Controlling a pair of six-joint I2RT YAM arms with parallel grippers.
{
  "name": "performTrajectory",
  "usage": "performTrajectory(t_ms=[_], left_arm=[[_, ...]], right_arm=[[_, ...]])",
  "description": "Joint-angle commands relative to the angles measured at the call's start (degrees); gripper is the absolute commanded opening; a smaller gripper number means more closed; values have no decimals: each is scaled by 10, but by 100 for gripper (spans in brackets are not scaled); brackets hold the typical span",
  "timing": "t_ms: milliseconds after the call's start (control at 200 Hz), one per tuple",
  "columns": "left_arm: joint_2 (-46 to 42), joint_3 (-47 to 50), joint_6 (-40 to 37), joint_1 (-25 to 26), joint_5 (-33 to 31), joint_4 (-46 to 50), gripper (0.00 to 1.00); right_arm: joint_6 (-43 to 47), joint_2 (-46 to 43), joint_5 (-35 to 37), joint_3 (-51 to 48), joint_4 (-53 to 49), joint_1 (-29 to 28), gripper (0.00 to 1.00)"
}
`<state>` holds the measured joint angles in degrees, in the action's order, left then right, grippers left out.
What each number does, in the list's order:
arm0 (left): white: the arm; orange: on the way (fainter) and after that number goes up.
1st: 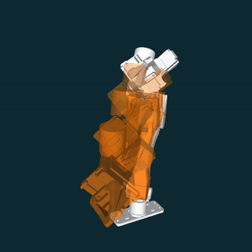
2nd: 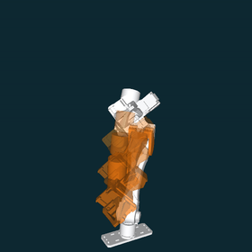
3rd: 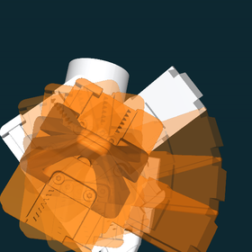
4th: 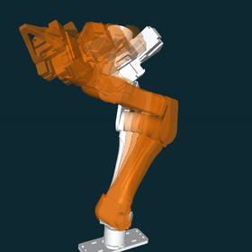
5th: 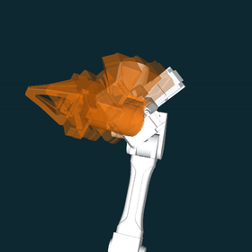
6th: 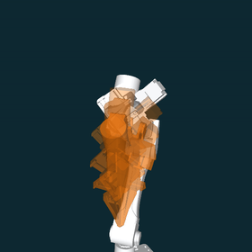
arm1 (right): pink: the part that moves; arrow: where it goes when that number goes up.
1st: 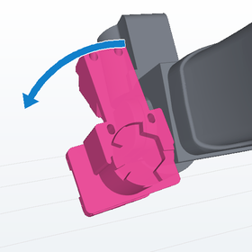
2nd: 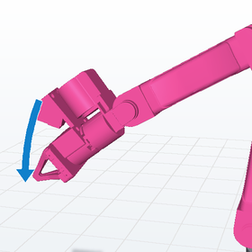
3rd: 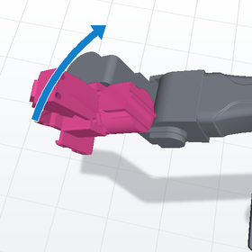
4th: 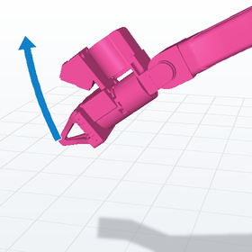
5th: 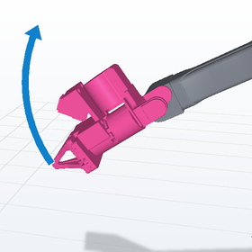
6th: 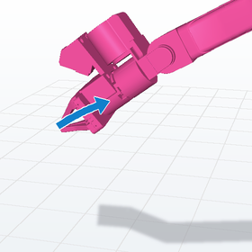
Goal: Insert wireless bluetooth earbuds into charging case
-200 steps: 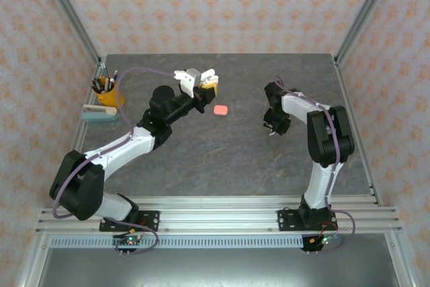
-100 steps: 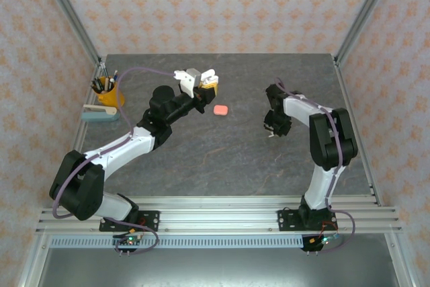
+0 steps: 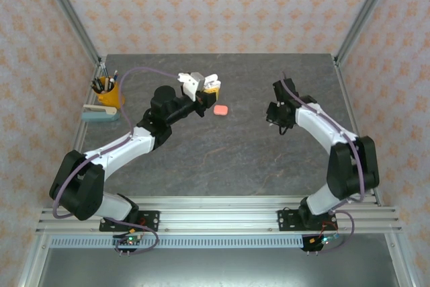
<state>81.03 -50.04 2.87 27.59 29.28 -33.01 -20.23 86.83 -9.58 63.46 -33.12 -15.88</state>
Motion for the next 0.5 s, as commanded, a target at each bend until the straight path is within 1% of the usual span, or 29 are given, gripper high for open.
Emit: performTrajectory(t_ms=[0,195,340,495], left_arm=[[7,6,-18,-6,60,-10,0],[30,4,-11,-6,129,-21,0],[42,3,-9,-6,152,-35,0],[61,-19,-4,-5,202,-34,0]], right_arm=[[43,-54,17,1,54,-17,23],[77,-99,21,69,43,-54,23],[93,-110,25,134,18,-81,23],[112,-116,21,195,2,-111,23]])
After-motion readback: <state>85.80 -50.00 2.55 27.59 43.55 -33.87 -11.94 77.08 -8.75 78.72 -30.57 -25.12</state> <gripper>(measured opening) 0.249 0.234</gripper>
